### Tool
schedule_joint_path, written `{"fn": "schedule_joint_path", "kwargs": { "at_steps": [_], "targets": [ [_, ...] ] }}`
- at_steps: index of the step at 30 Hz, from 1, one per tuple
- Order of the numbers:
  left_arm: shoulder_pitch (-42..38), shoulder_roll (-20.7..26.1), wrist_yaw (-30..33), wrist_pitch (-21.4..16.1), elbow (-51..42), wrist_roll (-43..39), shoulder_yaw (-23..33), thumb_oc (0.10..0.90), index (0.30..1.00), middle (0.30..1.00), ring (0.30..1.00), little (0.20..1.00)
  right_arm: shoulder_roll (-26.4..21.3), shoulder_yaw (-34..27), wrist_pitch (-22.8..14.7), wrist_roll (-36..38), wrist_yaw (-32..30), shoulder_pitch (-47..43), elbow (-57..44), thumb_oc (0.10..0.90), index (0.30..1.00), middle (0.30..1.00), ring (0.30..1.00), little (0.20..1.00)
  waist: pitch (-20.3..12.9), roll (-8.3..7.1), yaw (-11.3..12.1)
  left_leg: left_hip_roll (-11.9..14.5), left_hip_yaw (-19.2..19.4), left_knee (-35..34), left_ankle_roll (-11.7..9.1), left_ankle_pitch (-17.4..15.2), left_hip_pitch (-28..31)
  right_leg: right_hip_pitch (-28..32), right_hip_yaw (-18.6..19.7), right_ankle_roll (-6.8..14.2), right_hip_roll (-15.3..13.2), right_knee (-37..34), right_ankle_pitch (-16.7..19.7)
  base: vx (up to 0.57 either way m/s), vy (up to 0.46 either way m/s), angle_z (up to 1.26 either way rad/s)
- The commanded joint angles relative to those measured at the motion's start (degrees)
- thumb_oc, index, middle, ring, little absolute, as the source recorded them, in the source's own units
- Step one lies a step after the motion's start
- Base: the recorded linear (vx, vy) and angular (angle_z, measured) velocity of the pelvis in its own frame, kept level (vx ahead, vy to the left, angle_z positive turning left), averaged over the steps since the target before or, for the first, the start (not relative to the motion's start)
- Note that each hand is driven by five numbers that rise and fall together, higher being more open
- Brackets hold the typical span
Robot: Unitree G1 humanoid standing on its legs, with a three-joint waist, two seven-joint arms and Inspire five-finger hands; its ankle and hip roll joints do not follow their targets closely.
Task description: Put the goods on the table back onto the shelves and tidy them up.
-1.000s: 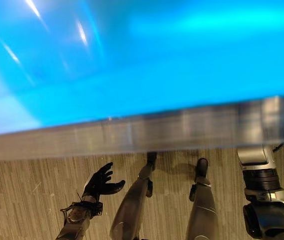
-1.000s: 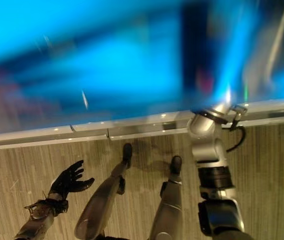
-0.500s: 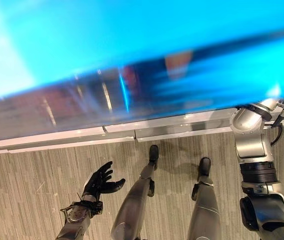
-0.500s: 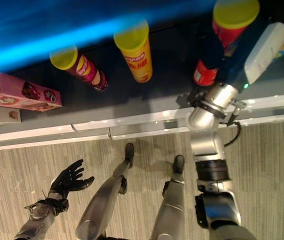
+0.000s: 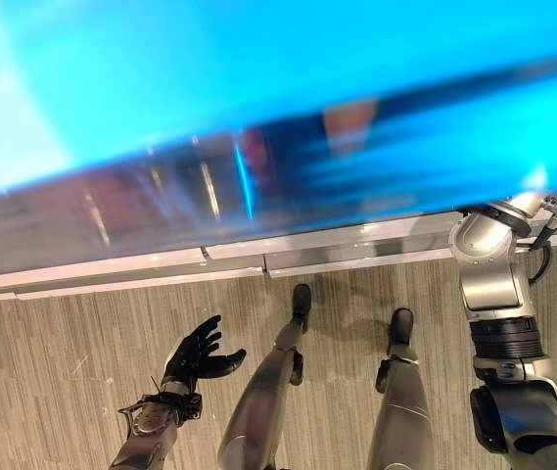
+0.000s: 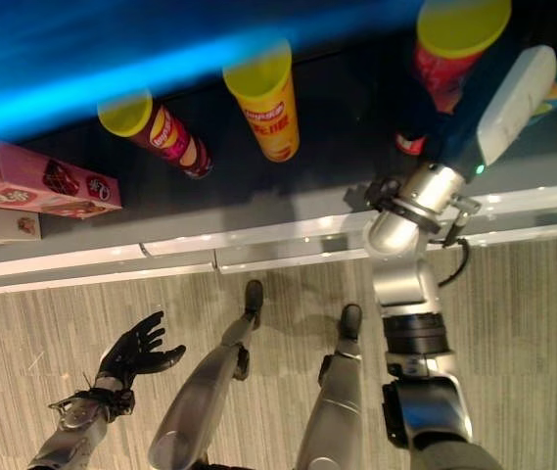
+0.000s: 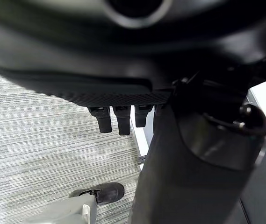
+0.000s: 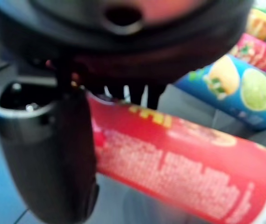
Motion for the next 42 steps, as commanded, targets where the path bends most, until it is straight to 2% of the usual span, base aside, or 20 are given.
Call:
{"fn": "schedule_joint_path", "kwargs": {
  "at_steps": [1, 16, 28, 35, 42],
  "targets": [
    [3.5, 2.5, 1.0, -2.8, -1.5, -0.7, -0.4, 0.8, 0.9, 0.9, 0.9, 0.9, -3.5, -1.8, -5.6, 1.3, -1.6, -2.2, -9.4, 0.8, 0.9, 0.9, 0.9, 0.9, 0.4, 3.77, -0.9, 1.3, -0.9, 10.5, -0.6, -13.9, 0.4, 2.4, -3.7, -0.7, -0.7, -2.8, 2.1, 0.0, 0.0, 0.0],
    [3.8, 1.3, 1.4, -2.3, -1.2, -0.9, -0.9, 0.8, 0.9, 0.9, 0.9, 0.9, -1.5, -2.9, -7.2, 7.0, 0.0, 4.0, -8.7, 0.8, 0.9, 0.9, 0.9, 0.9, 0.4, 2.55, -2.0, 1.7, -0.5, 9.2, -0.8, -13.4, 0.9, 2.9, -3.8, -0.6, -0.4, -3.9, 2.5, 0.0, -0.001, 0.0],
    [4.0, 1.6, 1.5, -2.0, -1.1, -1.0, -1.2, 0.8, 0.9, 0.9, 0.9, 0.9, 1.3, 1.5, -9.4, 13.5, 3.1, 2.9, -4.5, 0.8, 0.9, 0.9, 0.9, 0.9, 0.4, 2.98, -1.4, 2.0, -0.7, 8.2, -1.0, -12.6, 1.0, 2.6, -4.1, -0.8, -0.4, -4.1, 2.8, 0.0, 0.0, 0.0],
    [3.7, 1.4, 1.6, -2.1, -0.5, -1.0, -1.4, 0.8, 0.9, 0.9, 0.9, 0.9, 1.7, 2.4, -9.5, 14.0, 3.5, 2.5, -3.6, 0.8, 0.9, 0.9, 0.9, 0.9, 0.4, 3.16, -1.2, 2.0, -0.8, 7.8, -1.0, -12.5, 1.4, 2.8, -4.2, -0.7, -0.3, -4.0, 2.7, 0.0, 0.0, 0.0],
    [3.6, 1.2, 1.5, -2.2, -0.6, -0.8, -1.2, 0.8, 0.9, 0.9, 0.9, 0.9, -0.1, 0.6, -8.2, 10.0, 1.9, 2.8, -5.3, 0.8, 0.9, 0.9, 0.9, 0.9, 0.4, 2.88, -1.4, 2.0, -0.8, 7.8, -1.0, -12.5, 1.8, 3.5, -4.4, -0.6, -0.4, -4.1, 2.7, 0.0, 0.0, 0.0]
  ]
}}
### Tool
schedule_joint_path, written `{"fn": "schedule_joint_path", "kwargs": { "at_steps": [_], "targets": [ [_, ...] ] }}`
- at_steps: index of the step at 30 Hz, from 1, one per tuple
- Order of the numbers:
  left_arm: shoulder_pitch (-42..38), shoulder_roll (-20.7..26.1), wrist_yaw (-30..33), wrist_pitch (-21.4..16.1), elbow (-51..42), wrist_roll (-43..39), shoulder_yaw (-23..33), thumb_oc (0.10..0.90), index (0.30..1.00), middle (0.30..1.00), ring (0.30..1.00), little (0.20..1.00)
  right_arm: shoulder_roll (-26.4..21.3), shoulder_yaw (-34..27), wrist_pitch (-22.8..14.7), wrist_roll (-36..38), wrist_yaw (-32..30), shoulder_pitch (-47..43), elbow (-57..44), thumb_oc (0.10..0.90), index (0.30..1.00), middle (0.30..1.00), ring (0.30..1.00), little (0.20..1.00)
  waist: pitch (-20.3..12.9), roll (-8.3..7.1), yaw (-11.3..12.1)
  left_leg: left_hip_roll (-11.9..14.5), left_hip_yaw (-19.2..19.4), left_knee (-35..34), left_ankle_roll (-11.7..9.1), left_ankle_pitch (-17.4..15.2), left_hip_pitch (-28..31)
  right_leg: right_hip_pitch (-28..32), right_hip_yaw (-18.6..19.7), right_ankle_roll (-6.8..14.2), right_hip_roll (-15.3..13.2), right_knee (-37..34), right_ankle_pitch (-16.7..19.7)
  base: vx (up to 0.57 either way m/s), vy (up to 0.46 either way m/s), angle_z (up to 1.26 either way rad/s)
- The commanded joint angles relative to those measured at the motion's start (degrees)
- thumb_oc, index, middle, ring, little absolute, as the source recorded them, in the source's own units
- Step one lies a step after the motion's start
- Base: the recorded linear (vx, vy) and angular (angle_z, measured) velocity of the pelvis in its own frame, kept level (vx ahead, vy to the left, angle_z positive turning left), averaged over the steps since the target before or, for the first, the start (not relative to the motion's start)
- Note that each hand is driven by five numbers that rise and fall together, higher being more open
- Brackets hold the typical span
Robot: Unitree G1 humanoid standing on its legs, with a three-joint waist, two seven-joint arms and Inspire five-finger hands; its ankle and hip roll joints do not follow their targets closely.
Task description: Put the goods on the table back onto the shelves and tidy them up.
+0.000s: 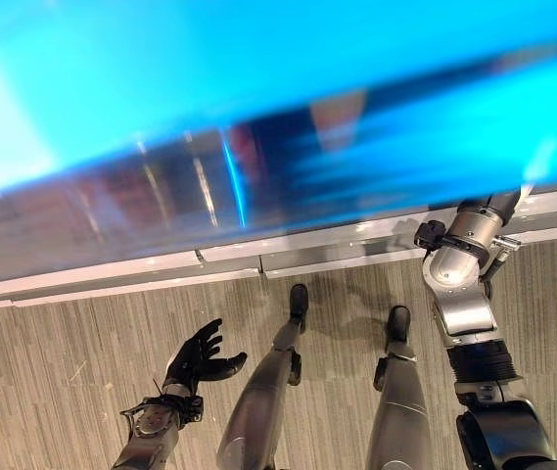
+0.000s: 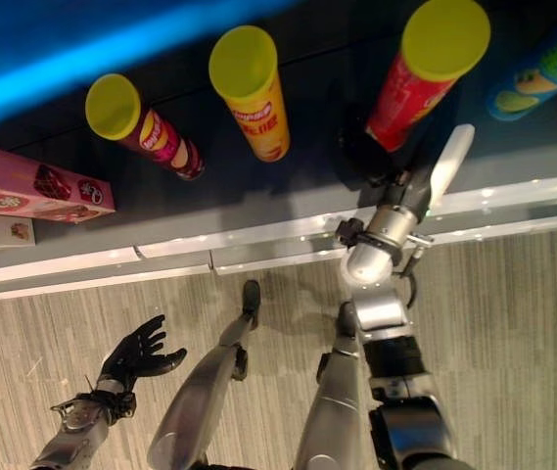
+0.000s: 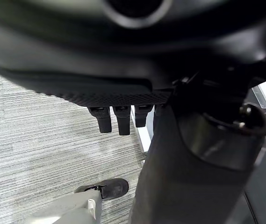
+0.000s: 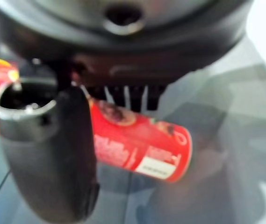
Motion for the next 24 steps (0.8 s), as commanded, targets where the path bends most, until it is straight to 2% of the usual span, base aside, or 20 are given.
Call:
{"fn": "schedule_joint_path", "kwargs": {
  "at_steps": [1, 4, 6, 9, 12, 18, 19, 21, 22, 24],
  "targets": [
    [3.5, 1.6, 1.4, -2.2, -1.6, -0.8, -0.4, 0.8, 0.9, 0.9, 0.9, 0.9, -5.2, -4.0, -5.0, -6.5, -1.9, -3.8, -8.0, 0.8, 0.9, 0.9, 0.9, 0.9, 0.4, 2.7, -0.2, 1.8, -0.8, 7.9, -1.1, -12.9, 2.4, 4.0, -4.4, -0.5, -0.5, -4.0, 2.2, 0.0, 0.0, 0.0],
    [3.4, 1.6, 1.3, -2.1, -1.3, -0.5, 0.2, 0.8, 0.9, 0.9, 0.9, 0.9, -6.6, -5.7, -4.9, -8.5, -2.5, -3.8, -11.1, 0.8, 0.9, 0.9, 0.9, 0.9, 0.4, 2.34, -0.4, 1.8, -0.9, 7.3, -1.1, -12.4, 3.2, 4.9, -4.5, -0.5, -0.4, -4.7, 2.7, -0.01, -0.008, 0.03],
    [3.2, 1.7, 1.1, -1.6, -0.8, -0.4, 0.9, 0.8, 0.9, 0.9, 0.9, 0.9, -7.6, -7.1, -5.6, -9.5, -1.8, -4.2, -16.7, 0.8, 0.9, 0.9, 0.9, 0.9, 0.4, 1.39, -0.7, 2.2, -1.1, 6.7, -1.3, -12.3, 5.4, 7.3, -4.7, -0.4, -0.3, -5.6, 2.8, 0.01, -0.036, 0.07],
    [3.1, 1.5, 1.0, -0.9, 0.3, -0.4, 1.4, 0.8, 0.9, 0.9, 0.9, 0.9, -5.7, -6.1, -9.0, -4.8, 1.8, -3.2, -22.1, 0.8, 0.9, 0.9, 0.9, 0.9, 0.4, -0.22, -1.2, 3.0, -1.3, 4.9, -1.6, -11.6, 8.6, 10.7, -5.2, -0.5, 0.0, -7.7, 3.5, 0.01, -0.047, 0.03],
    [3.1, 0.6, 0.7, 0.2, 3.1, -0.4, 2.3, 0.8, 0.9, 0.9, 0.9, 0.9, -2.3, -3.3, -13.1, 3.4, 7.8, 1.0, -26.2, 0.8, 0.9, 0.9, 0.9, 0.9, -2.5, -2.94, -1.8, 4.6, -1.3, 1.3, -2.3, -9.9, 12.3, 15.2, -6.5, -0.4, 0.7, -11.8, 4.5, 0.05, -0.064, 0.07],
    [4.1, -0.9, 0.1, 0.6, 6.6, 0.0, 4.4, 0.8, 0.9, 0.9, 0.9, 0.9, -1.6, -2.2, -15.3, 10.0, 14.2, 7.4, -27.2, 0.8, 0.9, 0.9, 0.9, 0.9, -7.7, -6.25, -2.1, 6.0, -1.1, -3.5, -3.0, -8.2, 17.7, 20.7, -7.9, -0.5, 2.0, -16.1, 5.4, 0.09, -0.059, 0.01],
    [4.4, -1.4, -0.2, 0.7, 7.8, 0.7, 5.6, 0.8, 0.9, 0.9, 0.9, 0.9, -2.0, -2.0, -15.8, 12.8, 17.0, 9.7, -26.7, 0.8, 0.9, 0.9, 0.9, 0.9, -9.8, -7.74, -2.3, 6.6, -0.9, -4.5, -3.3, -8.4, 20.4, 23.2, -8.1, -0.5, 2.5, -17.1, 5.3, 0.12, -0.063, -0.03],
    [4.7, -1.7, -0.3, 0.9, 8.2, 0.7, 6.5, 0.8, 0.9, 0.9, 0.9, 0.9, -2.1, -2.3, -16.2, 14.7, 18.2, 11.5, -27.1, 0.8, 0.9, 0.9, 0.9, 0.9, -11.0, -8.58, -2.5, 7.1, -0.7, -4.9, -3.3, -8.6, 21.8, 24.4, -8.2, -0.6, 2.8, -17.2, 4.9, 0.12, -0.054, 0.08],
    [5.0, -2.1, -0.5, 1.1, 9.6, 1.0, 7.3, 0.8, 0.9, 0.9, 0.9, 0.9, -1.3, -2.6, -17.1, 18.2, 20.3, 13.0, -27.8, 0.8, 0.9, 0.9, 0.9, 0.9, -12.1, -9.32, -2.7, 7.5, -0.5, -5.3, -3.4, -8.7, 23.4, 25.9, -8.4, -0.7, 3.1, -17.4, 4.5, 0.12, -0.034, 0.09],
    [5.2, -2.5, -0.7, 1.3, 10.2, 1.3, 8.0, 0.8, 0.9, 0.9, 0.9, 0.9, -1.1, -3.1, -17.8, 21.1, 22.0, 14.7, -28.7, 0.8, 0.9, 0.9, 0.9, 0.9, -13.4, -9.82, -2.9, 7.9, -0.5, -5.8, -3.6, -8.9, 24.8, 27.0, -8.3, -0.7, 3.5, -17.6, 4.1, 0.11, -0.015, -0.01]
  ]
}}
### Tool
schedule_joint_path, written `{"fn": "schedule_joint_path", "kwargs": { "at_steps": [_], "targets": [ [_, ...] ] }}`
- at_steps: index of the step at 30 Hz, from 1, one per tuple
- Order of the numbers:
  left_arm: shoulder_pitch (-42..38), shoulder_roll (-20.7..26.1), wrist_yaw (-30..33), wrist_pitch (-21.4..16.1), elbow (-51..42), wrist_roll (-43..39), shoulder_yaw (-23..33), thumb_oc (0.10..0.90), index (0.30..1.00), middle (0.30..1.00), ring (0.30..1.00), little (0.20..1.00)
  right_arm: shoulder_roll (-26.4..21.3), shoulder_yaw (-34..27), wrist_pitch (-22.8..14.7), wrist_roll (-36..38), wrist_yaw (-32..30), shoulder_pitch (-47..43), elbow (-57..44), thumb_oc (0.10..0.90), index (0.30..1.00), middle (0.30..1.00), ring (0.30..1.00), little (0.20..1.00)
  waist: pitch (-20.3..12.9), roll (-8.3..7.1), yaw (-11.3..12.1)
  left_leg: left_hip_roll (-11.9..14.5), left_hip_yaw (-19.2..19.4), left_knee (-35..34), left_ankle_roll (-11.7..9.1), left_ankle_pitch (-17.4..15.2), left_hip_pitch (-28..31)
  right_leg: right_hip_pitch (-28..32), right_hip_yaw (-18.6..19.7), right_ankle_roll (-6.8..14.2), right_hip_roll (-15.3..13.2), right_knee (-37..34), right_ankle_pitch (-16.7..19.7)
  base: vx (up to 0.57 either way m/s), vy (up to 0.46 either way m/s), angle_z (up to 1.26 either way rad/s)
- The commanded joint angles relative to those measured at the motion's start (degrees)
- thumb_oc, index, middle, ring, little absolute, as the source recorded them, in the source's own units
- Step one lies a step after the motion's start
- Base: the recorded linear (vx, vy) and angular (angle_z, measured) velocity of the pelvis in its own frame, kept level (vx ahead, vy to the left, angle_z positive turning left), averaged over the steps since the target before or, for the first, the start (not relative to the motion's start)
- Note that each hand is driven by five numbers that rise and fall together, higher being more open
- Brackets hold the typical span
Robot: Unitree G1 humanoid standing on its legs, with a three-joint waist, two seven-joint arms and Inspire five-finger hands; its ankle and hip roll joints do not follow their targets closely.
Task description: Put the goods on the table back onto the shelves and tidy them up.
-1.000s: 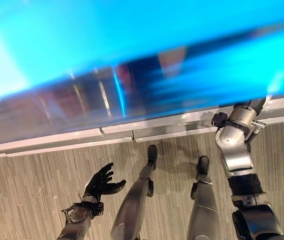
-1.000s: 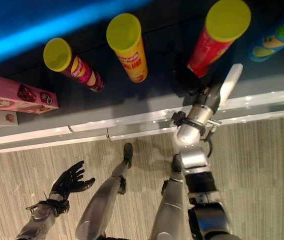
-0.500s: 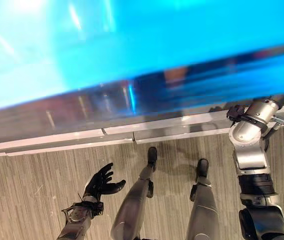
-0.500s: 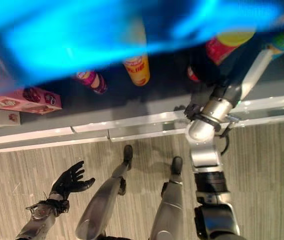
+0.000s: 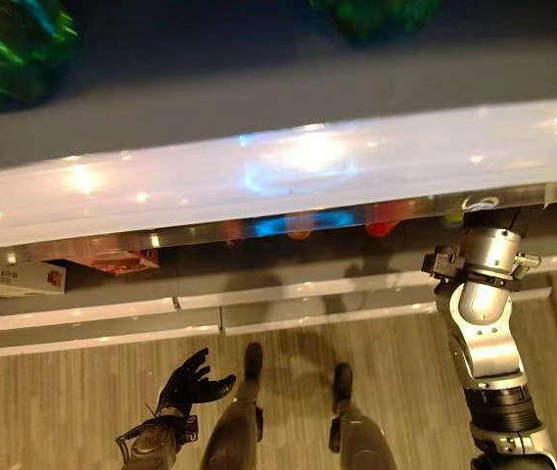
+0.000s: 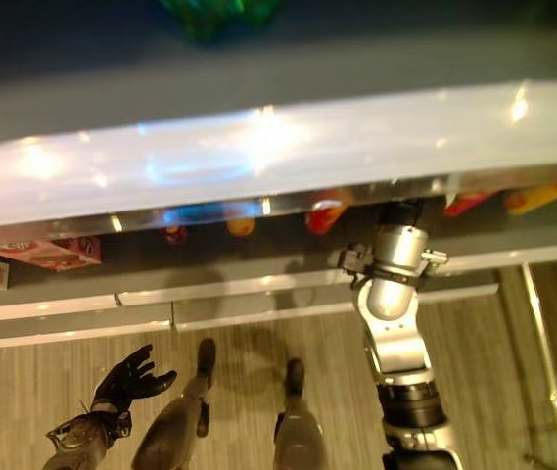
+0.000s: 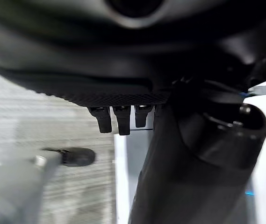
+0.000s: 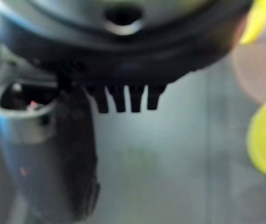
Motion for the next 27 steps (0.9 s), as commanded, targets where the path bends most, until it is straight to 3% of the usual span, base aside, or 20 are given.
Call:
{"fn": "schedule_joint_path", "kwargs": {
  "at_steps": [1, 7, 8, 12, 19, 23, 27],
  "targets": [
    [3.2, 1.5, -0.6, -1.6, 0.3, 1.2, 1.9, 0.8, 0.9, 0.9, 0.9, 0.9, -1.0, -2.5, -8.8, 7.2, 4.2, -0.5, -8.3, 0.8, 0.9, 0.9, 0.9, 0.9, -5.9, 1.36, 0.4, 3.7, 2.6, 4.5, -1.0, -9.1, 2.7, -2.8, -1.9, 1.1, -1.1, 4.4, -1.4, 0.07, -0.004, -0.03],
    [2.7, 0.2, -1.3, -1.2, 5.4, 3.1, 4.0, 0.8, 0.9, 0.9, 0.9, 0.9, -1.6, -4.4, -10.5, 18.8, 10.7, 4.1, -10.3, 0.8, 0.9, 0.9, 0.9, 0.9, -9.8, 0.27, -0.6, 4.7, 3.9, 1.5, -1.8, -8.5, 6.6, 0.4, -2.0, 1.2, 0.0, 1.9, -1.2, 0.1, 0.005, -0.04],
    [2.3, -0.2, -1.6, -1.2, 7.4, 4.1, 5.3, 0.8, 0.9, 0.9, 0.9, 0.9, -4.2, -5.2, -9.6, 25.0, 15.1, 8.1, -10.2, 0.8, 0.9, 0.9, 0.9, 0.9, -11.4, -0.46, -1.3, 5.0, 4.5, 0.4, -2.2, -8.2, 7.7, 1.2, -1.8, 1.2, 0.3, 0.8, -0.6, 0.09, 0.03, -0.08],
    [0.9, -0.5, -2.5, -2.0, 9.4, 4.6, 7.5, 0.8, 0.9, 0.9, 0.9, 0.9, -7.7, -10.0, -8.5, 36.1, 24.8, 17.2, -10.8, 0.8, 0.9, 0.9, 0.9, 0.9, -14.4, -1.69, -3.1, 5.1, 5.7, 0.1, -2.7, -8.6, 8.4, 2.1, -2.0, 1.9, 0.3, -1.2, 0.7, 0.05, 0.049, -0.14],
    [0.0, 0.1, -3.3, -2.5, 9.7, 5.0, 8.2, 0.8, 0.9, 0.9, 0.9, 0.9, -10.4, -11.1, -5.6, 38.2, 27.1, 20.8, -7.5, 0.8, 0.9, 0.9, 0.9, 0.9, -15.9, -3.05, -4.6, 3.7, 8.1, 0.1, -0.7, -10.7, 11.3, 1.7, 1.3, 3.1, -0.8, 0.0, 2.0, 0.0, 0.126, -0.28],
    [-0.4, 0.9, -3.4, -2.3, 9.6, 5.4, 8.6, 0.8, 0.9, 0.9, 0.9, 0.9, -8.6, -8.9, -3.8, 36.4, 26.8, 19.9, -4.7, 0.8, 0.9, 0.9, 0.9, 0.9, -13.7, -3.47, -5.1, 1.2, 11.1, 0.1, 1.9, -12.0, 13.3, -2.4, 5.3, 5.4, -2.3, 5.2, 4.4, -0.12, 0.227, -0.56],
    [-0.8, 1.6, -3.6, -2.4, 9.6, 5.8, 8.9, 0.8, 0.9, 0.9, 0.9, 0.9, -7.6, -8.2, -3.4, 35.5, 27.0, 19.9, -4.5, 0.8, 0.9, 0.9, 0.9, 0.9, -12.3, -3.7, -5.1, 0.9, 12.4, 0.1, 2.4, -12.0, 13.6, -4.0, 6.5, 6.4, -2.2, 7.9, 5.1, -0.1, 0.042, -0.78]
  ]
}}
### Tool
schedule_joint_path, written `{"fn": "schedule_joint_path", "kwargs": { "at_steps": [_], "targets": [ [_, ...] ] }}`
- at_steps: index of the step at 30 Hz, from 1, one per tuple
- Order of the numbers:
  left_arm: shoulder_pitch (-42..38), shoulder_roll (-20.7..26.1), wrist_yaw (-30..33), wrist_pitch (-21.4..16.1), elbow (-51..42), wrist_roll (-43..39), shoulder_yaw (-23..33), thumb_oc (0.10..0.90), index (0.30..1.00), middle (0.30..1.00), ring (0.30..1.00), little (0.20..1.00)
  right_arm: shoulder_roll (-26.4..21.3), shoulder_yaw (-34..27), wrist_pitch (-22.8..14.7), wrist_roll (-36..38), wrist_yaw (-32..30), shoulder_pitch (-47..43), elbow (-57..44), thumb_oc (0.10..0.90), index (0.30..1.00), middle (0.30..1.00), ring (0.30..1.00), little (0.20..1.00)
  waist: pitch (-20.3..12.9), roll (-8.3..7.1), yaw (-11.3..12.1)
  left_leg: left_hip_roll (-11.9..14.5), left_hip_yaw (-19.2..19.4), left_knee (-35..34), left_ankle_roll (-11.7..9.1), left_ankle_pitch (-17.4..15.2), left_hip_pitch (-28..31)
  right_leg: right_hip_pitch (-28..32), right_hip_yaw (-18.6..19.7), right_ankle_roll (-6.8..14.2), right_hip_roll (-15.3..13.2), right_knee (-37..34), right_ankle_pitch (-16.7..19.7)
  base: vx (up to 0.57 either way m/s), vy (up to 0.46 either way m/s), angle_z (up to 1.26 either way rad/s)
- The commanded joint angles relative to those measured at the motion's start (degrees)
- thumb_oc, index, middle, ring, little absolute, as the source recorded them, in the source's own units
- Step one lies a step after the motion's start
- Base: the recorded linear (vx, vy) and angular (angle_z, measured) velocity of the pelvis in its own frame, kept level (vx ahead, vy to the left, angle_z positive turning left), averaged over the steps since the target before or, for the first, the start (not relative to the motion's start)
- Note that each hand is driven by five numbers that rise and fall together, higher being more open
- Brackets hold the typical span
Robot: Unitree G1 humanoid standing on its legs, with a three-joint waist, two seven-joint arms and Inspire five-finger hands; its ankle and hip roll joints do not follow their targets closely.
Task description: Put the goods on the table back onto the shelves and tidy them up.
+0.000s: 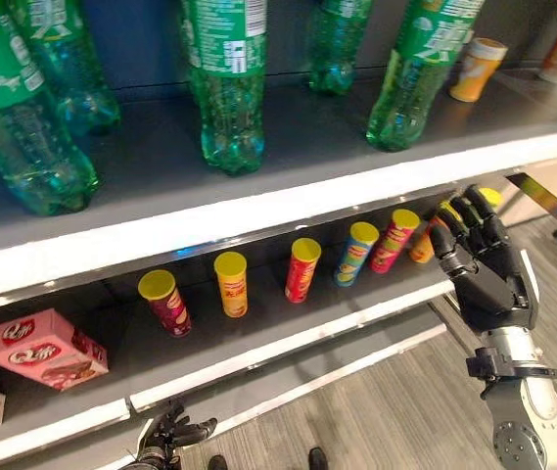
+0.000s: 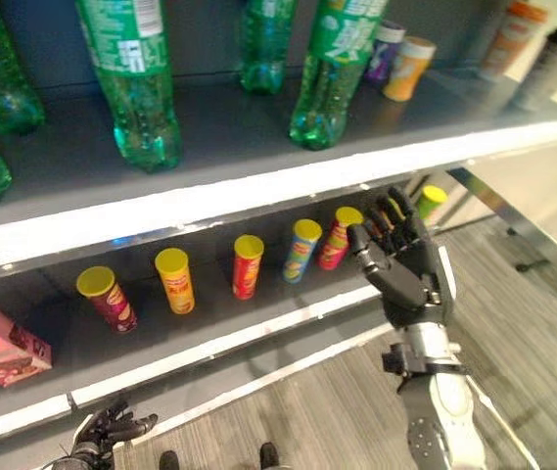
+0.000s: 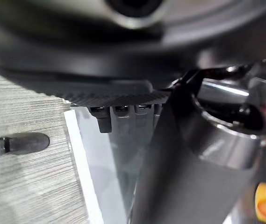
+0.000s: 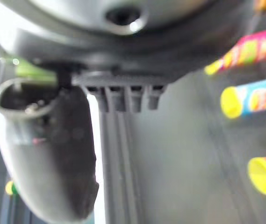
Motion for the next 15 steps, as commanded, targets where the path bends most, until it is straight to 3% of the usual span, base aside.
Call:
{"fn": "schedule_joint_path", "kwargs": {
  "at_steps": [1, 2, 3, 4, 6, 7, 8, 10, 11, 12, 13, 15],
  "targets": [
    [-3.6, 3.9, -1.1, -2.7, -1.5, 2.2, 1.4, 0.8, 0.9, 0.9, 0.9, 0.9, -0.4, -4.3, -4.3, -1.1, 1.2, -7.6, -2.6, 0.8, 0.9, 0.9, 0.9, 0.9, 3.0, 1.65, 1.7, 1.0, -2.3, 0.5, 0.4, -7.2, 3.7, -3.8, -3.6, 4.0, -2.3, 7.3, 0.3, -0.2, -0.055, -0.34],
    [-3.4, 4.6, -1.1, -2.5, -1.5, 3.2, 1.5, 0.8, 0.9, 0.9, 0.9, 0.9, 0.4, -4.4, -4.6, -1.7, 0.8, -7.8, -2.7, 0.8, 0.9, 0.9, 0.9, 0.9, 3.3, 2.55, 2.6, 2.0, -1.2, 0.8, 0.4, -6.8, 3.2, -2.6, -7.6, 3.0, -4.7, 8.0, -1.1, -0.2, -0.057, -0.18],
    [-3.4, 4.6, -1.1, -2.5, -1.5, 3.2, 1.5, 0.8, 0.9, 0.9, 0.9, 0.9, 0.4, -4.4, -4.6, -1.8, 0.8, -7.7, -2.8, 0.8, 0.9, 0.9, 0.9, 0.9, 3.4, 2.55, 2.4, 2.0, -1.4, 0.8, 0.3, -6.8, 3.3, -2.4, -7.8, 3.0, -4.7, 8.1, -1.2, -0.24, -0.166, -0.33],
    [-3.4, 4.9, -1.0, -2.2, -1.0, 3.3, 1.7, 0.8, 0.9, 0.9, 0.9, 0.9, 0.1, -4.5, -4.6, -2.7, 0.3, -8.4, -2.6, 0.8, 0.9, 0.9, 0.9, 0.9, 3.2, 2.99, 3.5, 3.3, -0.6, 1.6, 0.2, -6.2, 1.9, -1.1, -10.7, 1.8, -7.9, 9.4, -1.3, -0.19, -0.184, -0.47],
    [-2.9, 5.1, -1.0, -2.0, -0.6, 3.1, 1.9, 0.8, 0.9, 0.9, 0.9, 0.9, -0.7, -4.1, -4.4, -3.6, -0.3, -9.7, -2.6, 0.8, 0.9, 0.9, 0.9, 0.9, 2.5, 2.97, 4.7, 5.0, 1.0, 3.1, -0.3, -5.9, -0.1, 0.1, -13.6, 1.8, -12.5, 10.0, 1.0, -0.18, -0.214, -0.33],
    [-2.9, 5.1, -1.0, -2.0, -0.6, 3.1, 1.9, 0.8, 0.9, 0.9, 0.9, 0.9, -0.7, -4.1, -4.4, -3.6, -0.3, -9.7, -2.6, 0.8, 0.9, 0.9, 0.9, 0.9, 2.5, 2.97, 4.7, 4.9, 1.0, 3.1, -0.3, -5.9, -0.1, 0.1, -13.6, 1.9, -12.5, 10.0, 1.0, -0.17, -0.34, -0.36],
    [-2.3, 5.4, -1.0, -1.9, -0.9, 2.5, 2.0, 0.8, 0.9, 0.9, 0.9, 0.9, -2.0, -3.7, -4.2, -4.2, -0.6, -11.3, -1.4, 0.8, 0.9, 0.9, 0.9, 0.9, 1.6, 2.21, 6.3, 6.9, 2.8, 4.2, -1.5, -5.1, -1.9, 1.9, -17.0, 3.3, -17.1, 8.8, 6.2, -0.17, -0.407, -0.58],
    [-1.8, 5.6, -1.0, -1.9, -1.5, 1.4, 2.4, 0.8, 0.9, 0.9, 0.9, 0.9, -3.0, -3.2, -3.7, -4.7, -0.9, -12.2, -1.1, 0.8, 0.9, 0.9, 0.9, 0.9, 0.7, 1.12, 7.4, 9.5, 4.3, 5.2, -3.2, -3.9, -3.4, 3.6, -19.0, 4.7, -19.8, 6.7, 10.2, -0.15, -0.443, -0.43],
    [-1.7, 5.6, -1.1, -1.9, -1.5, 1.4, 2.4, 0.8, 0.9, 0.9, 0.9, 0.9, -3.0, -3.2, -3.7, -4.7, -0.9, -12.2, -1.1, 0.8, 0.9, 0.9, 0.9, 0.9, 0.7, 1.21, 7.5, 9.6, 4.3, 5.3, -3.2, -3.9, -3.4, 3.8, -19.0, 4.7, -19.6, 6.3, 10.4, -0.15, -0.549, -0.73],
    [-1.5, 6.1, -1.1, -2.0, -1.8, 0.6, 2.8, 0.8, 0.9, 0.9, 0.9, 0.9, -4.5, -4.3, -3.4, -4.9, -0.9, -12.3, -1.3, 0.8, 0.9, 0.9, 0.9, 0.9, 0.1, 0.12, 8.4, 13.2, 5.4, 6.0, -5.8, -2.1, -4.3, 4.9, -20.1, 4.9, -18.5, 4.0, 9.5, -0.15, -0.564, -0.83],
    [-1.2, 6.3, -1.2, -2.1, -2.1, 0.4, 2.9, 0.8, 0.9, 0.9, 0.9, 0.9, -5.1, -4.7, -3.5, -5.0, -1.1, -12.4, -1.2, 0.8, 0.9, 0.9, 0.9, 0.9, -0.1, -0.31, 8.8, 15.0, 6.1, 6.0, -7.0, -1.2, -4.0, 5.3, -20.7, 4.9, -17.1, 3.4, 7.7, -0.18, -0.739, -0.97],
    [-0.7, 6.4, -1.0, -2.3, -3.3, -0.7, 3.3, 0.8, 0.9, 0.9, 0.9, 0.9, -6.7, -5.6, -3.9, -4.5, -1.3, -13.4, -1.2, 0.8, 0.9, 0.9, 0.9, 0.9, -0.7, -0.38, 9.6, 19.1, 6.8, 5.5, -9.5, 1.3, -3.6, 5.8, -22.4, 4.9, -14.2, 3.0, -0.4, -0.05, -0.511, -0.73]
  ]
}}
